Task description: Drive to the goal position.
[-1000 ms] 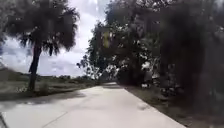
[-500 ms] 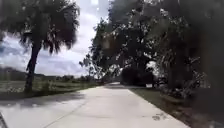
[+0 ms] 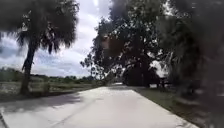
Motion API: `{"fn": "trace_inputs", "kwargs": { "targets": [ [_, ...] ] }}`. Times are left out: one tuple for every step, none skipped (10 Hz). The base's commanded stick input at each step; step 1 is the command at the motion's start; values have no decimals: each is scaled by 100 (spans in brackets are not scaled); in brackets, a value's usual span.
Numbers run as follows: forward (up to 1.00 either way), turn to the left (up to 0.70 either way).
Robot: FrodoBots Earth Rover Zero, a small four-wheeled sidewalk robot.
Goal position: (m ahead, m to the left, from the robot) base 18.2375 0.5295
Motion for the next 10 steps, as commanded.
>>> {"fn": "trace_inputs", "kwargs": {
  "targets": [
    [85,11],
    [85,0],
    [85,0],
    [85,0],
    [85,0],
    [85,0],
    [85,0],
    [85,0],
    [85,0],
    [85,0]
  ]
}}
